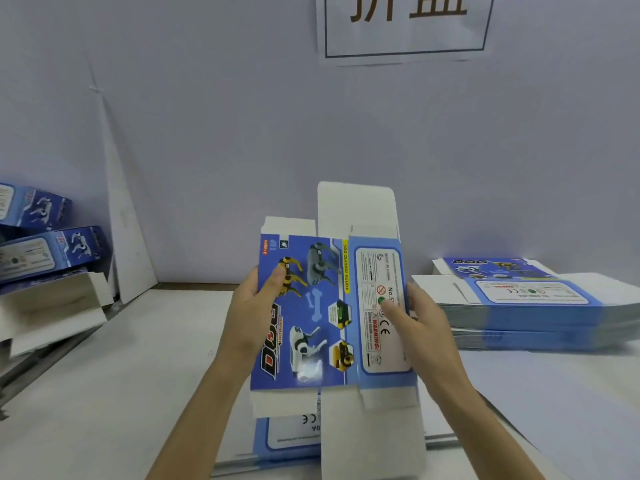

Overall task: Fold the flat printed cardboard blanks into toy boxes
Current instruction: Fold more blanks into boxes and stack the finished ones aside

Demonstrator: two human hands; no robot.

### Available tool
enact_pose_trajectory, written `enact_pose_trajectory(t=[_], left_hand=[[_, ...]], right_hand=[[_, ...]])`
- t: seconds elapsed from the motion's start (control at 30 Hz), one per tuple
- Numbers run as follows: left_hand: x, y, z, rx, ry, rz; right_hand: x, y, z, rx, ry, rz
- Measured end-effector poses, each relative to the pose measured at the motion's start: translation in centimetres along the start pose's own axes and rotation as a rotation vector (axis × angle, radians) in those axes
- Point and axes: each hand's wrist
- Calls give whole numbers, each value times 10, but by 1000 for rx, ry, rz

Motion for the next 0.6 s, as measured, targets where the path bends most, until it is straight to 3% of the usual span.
enact_pose_trajectory(t=[0.17, 0.4, 0.6], left_hand=[[5, 3, 8, 73, 61, -17], [11, 15, 15, -56, 195, 36], [20, 32, 15, -50, 197, 35]], right_hand=[[8, -2, -14, -66, -93, -11], [15, 1, -22, -71, -133, -31], [25, 8, -31, -107, -76, -314]])
Point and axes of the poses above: each hand's wrist, its own x-axis away from the middle knuckle, its own y-axis out of the palm, z = x × y, and after that the axes turned 6 degrees about y, right-handed
